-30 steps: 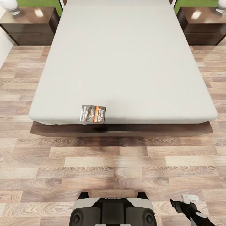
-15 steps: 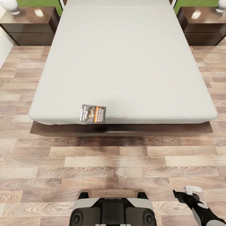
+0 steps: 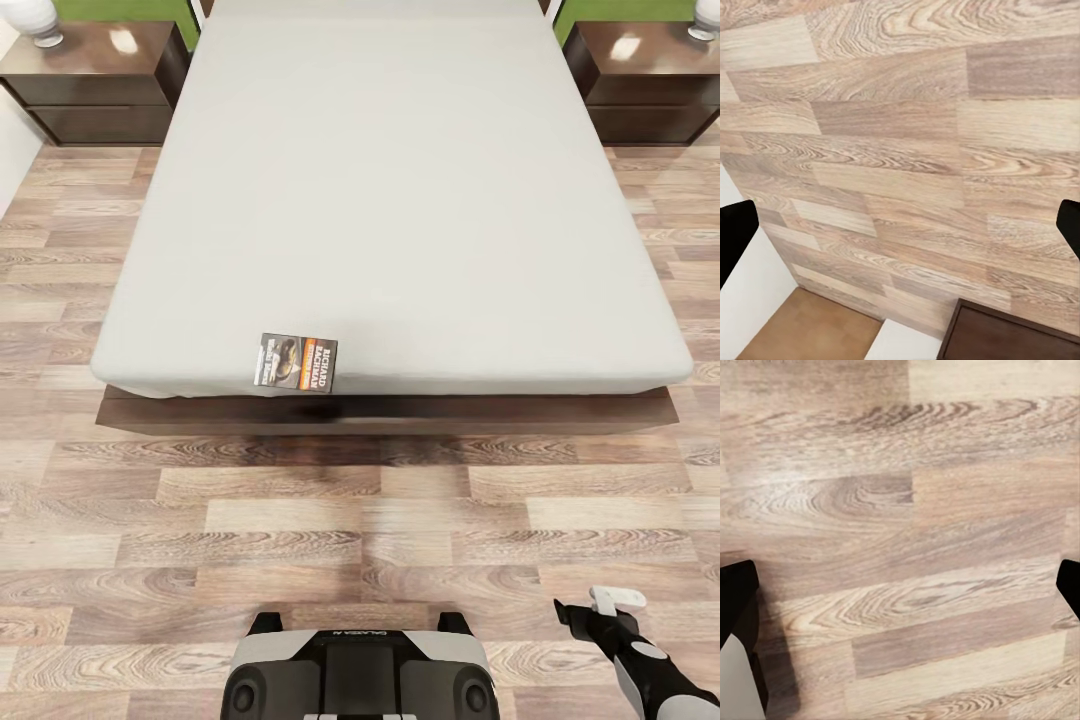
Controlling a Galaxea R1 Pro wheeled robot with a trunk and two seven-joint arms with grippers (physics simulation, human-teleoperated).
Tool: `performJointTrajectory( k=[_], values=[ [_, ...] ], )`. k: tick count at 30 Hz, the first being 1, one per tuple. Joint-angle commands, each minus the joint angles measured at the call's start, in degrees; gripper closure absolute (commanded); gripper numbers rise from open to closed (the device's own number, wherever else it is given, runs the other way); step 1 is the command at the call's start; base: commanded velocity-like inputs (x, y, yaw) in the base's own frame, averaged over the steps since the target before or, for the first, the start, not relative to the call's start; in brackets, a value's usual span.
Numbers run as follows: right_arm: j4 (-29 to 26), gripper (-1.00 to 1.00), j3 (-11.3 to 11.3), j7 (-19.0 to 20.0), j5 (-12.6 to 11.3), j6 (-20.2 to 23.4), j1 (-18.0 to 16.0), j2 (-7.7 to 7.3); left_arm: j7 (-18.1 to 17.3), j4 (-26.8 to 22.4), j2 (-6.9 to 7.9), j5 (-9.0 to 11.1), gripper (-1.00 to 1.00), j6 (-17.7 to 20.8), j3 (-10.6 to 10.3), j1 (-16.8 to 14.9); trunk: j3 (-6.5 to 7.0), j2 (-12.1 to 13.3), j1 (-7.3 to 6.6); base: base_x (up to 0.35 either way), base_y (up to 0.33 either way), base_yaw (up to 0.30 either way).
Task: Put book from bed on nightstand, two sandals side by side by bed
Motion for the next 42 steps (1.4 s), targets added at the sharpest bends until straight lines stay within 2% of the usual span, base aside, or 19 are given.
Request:
performJointTrajectory(
  k=[1, 9, 13, 14, 19, 20, 22, 23, 25, 28, 31, 37, 42],
  values=[
    [0.0, -1.0, -0.5, 0.3, 0.4, -0.2, 0.0, 0.0, 0.3, 0.0, -0.01, 0.1, -1.0, -0.1, -0.5, 0.0, -0.02, 0.0, 0.0, 0.0, 0.0, 0.0],
    [0.3, -1.0, -0.6, 1.5, 0.1, -0.4, 0.0, -0.15, 0.5, 0.1, -0.01, 0.2, -1.0, 0.0, -0.5, 0.0, -0.02, 0.0, 0.0, 0.0, 0.0, 0.0],
    [0.1, -1.0, -0.6, 5.5, -1.1, -0.5, 0.0, -0.35, 0.6, 0.1, -0.01, 0.2, -1.0, 0.0, -0.6, 0.0, -0.02, 0.0, 0.0, 0.0, 0.0, 0.0],
    [0.1, -1.0, -0.6, 5.5, -1.1, -0.5, 0.0, -0.35, 0.6, 0.1, -0.01, 0.2, -1.0, 0.0, -0.6, 0.0, -0.02, 0.0, 0.0, 0.0, 0.0, 0.0],
    [-1.9, -1.0, -0.8, 15.5, -2.9, -0.4, 0.0, -2.04, 0.6, 0.1, -0.07, 0.2, -1.0, 0.0, -0.6, 0.0, -0.02, 0.0, 0.0, 0.0, 0.0, 0.0],
    [-1.9, -1.0, -0.8, 15.5, -2.9, -0.4, 0.0, -2.04, 0.6, 0.1, -0.07, 0.2, -1.0, 0.0, -0.6, 0.0, -0.02, 0.0, 0.0, 0.0, 0.0, 0.0],
    [-2.5, -1.0, -1.4, 19.2, -4.7, -0.4, 0.0, -2.76, 0.6, 0.0, -0.08, 0.2, -1.0, 0.0, -0.6, 0.0, -0.02, 0.0, 0.0, 0.0, 0.0, 0.0],
    [-2.5, -1.0, -1.4, 19.2, -4.7, -0.4, 0.0, -2.76, 0.6, 0.0, -0.08, 0.2, -1.0, 0.0, -0.6, 0.0, -0.02, 0.0, 0.0, 0.0, 0.0, 0.0],
    [-3.2, -1.0, -2.3, 21.8, -6.9, -0.4, 0.0, -3.25, 0.6, 0.0, -0.08, 0.2, -1.0, 0.0, -0.6, 0.0, -0.02, 0.0, 0.0, 0.0, 0.0, 0.0],
    [-3.9, -1.0, -3.0, 23.7, -9.3, -0.4, 0.1, -3.65, 0.6, 0.0, -0.09, 0.2, -1.0, 0.0, -0.6, 0.0, -0.02, 0.0, 0.0, 0.0, 0.0, 0.0],
    [-4.2, -1.0, -3.3, 23.9, -10.2, -0.5, 0.1, -3.8, 0.6, 0.0, -0.09, 0.1, -1.0, 0.0, -0.6, 0.0, -0.02, 0.0, 0.0, 0.0, 0.0, 0.0],
    [-4.8, -1.0, -3.6, 21.9, -11.2, -1.2, 0.1, -3.91, 0.6, 0.0, -0.15, 0.1, -1.0, 0.0, -0.6, 0.0, -0.02, 0.0, 0.0, 0.0, 0.0, 0.0],
    [-5.1, -1.0, -3.7, 17.3, -11.5, -1.6, 0.1, -3.91, 0.6, 0.0, -0.17, 0.1, -1.0, 0.0, -0.6, 0.0, -0.02, 0.0, 0.0, 0.0, 0.0, 0.0]
  ],
)
